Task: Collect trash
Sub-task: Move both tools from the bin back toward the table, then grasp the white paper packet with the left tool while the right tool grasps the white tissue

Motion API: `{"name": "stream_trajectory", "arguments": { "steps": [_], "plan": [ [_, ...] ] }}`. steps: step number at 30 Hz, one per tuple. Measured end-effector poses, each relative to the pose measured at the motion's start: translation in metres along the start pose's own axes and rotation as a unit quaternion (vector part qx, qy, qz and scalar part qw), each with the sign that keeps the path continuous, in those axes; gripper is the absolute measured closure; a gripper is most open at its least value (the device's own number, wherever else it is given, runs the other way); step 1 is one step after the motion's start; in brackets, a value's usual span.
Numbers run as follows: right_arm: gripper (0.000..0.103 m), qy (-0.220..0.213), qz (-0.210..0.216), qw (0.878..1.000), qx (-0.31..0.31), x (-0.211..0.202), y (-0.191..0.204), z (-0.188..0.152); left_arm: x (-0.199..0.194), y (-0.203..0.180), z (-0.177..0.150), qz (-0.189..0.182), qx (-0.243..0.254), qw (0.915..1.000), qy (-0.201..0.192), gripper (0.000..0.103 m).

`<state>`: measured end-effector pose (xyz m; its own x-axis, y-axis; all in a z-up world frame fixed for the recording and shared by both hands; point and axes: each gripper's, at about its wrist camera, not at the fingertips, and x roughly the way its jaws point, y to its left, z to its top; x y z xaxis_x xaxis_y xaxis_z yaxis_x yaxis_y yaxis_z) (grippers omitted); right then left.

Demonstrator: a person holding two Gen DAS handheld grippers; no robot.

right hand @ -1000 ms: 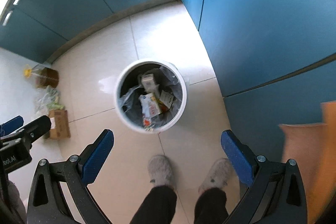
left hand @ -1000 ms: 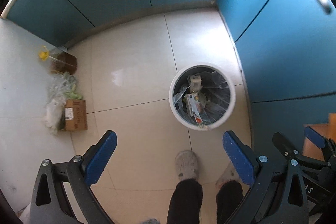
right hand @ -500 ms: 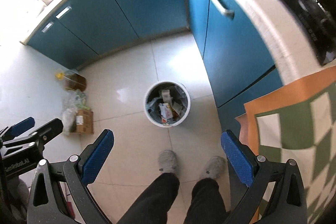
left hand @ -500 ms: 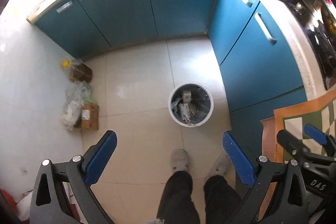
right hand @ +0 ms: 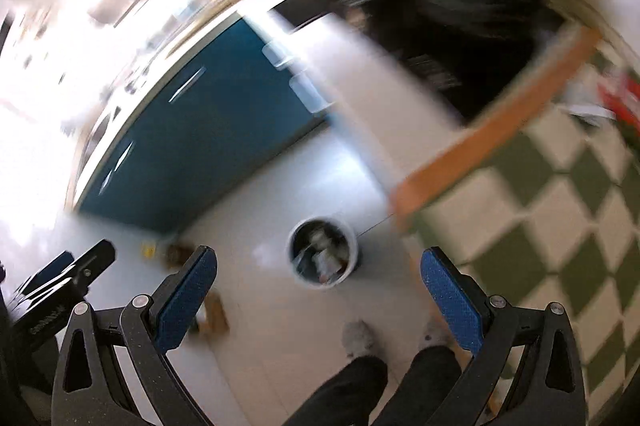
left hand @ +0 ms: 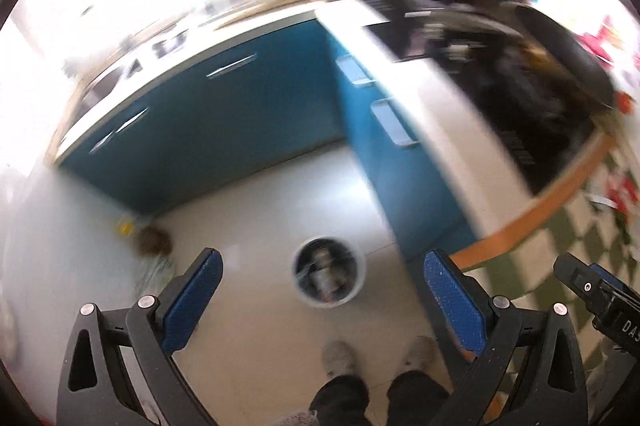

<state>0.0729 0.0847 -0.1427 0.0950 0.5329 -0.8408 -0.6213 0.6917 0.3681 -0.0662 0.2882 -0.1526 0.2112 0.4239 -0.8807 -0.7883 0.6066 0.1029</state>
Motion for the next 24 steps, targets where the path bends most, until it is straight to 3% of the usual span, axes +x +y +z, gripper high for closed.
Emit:
{"name": "stream_trajectory", "arguments": {
  "steps": [4, 6, 8, 9, 14, 17, 19, 21, 24],
  "plan": [
    [0.000, -0.037, -0.060, 0.992, 0.102, -0.034, -0.109, 0.020, 0.013, -0.121, 0.033, -0.044, 0.092, 0.9948, 0.002, 0.000],
    [0.000, -0.053, -0.104, 0.978, 0.171, -0.051, -0.179, 0.023, 0.020, -0.175, 0.041, -0.054, 0.133, 0.9896, 0.010, 0.000],
    [0.000, -0.067, -0.139, 0.960, 0.232, -0.063, -0.241, 0.022, 0.032, -0.241, 0.043, -0.067, 0.179, 0.9814, 0.016, 0.000],
    [0.000, -0.075, -0.167, 0.942, 0.281, -0.072, -0.286, 0.021, 0.036, -0.262, 0.046, -0.073, 0.194, 0.9781, 0.021, 0.000],
    [0.000, -0.095, -0.239, 0.874, 0.412, -0.089, -0.428, 0.004, 0.065, -0.377, 0.053, -0.117, 0.248, 0.9596, 0.065, 0.000],
    [0.000, -0.080, -0.249, 0.856, 0.446, -0.082, -0.481, 0.001, 0.089, -0.423, 0.059, -0.135, 0.258, 0.9523, 0.091, 0.001],
    [0.000, -0.064, -0.249, 0.852, 0.455, -0.071, -0.501, 0.000, 0.106, -0.446, 0.062, -0.139, 0.267, 0.9476, 0.108, 0.004],
    [0.000, -0.046, -0.254, 0.849, 0.460, -0.059, -0.513, -0.001, 0.120, -0.463, 0.062, -0.139, 0.277, 0.9428, 0.123, 0.025],
    [0.003, -0.049, -0.280, 0.846, 0.451, -0.055, -0.512, 0.002, 0.136, -0.478, 0.060, -0.142, 0.291, 0.9349, 0.146, 0.066]
  ]
}}
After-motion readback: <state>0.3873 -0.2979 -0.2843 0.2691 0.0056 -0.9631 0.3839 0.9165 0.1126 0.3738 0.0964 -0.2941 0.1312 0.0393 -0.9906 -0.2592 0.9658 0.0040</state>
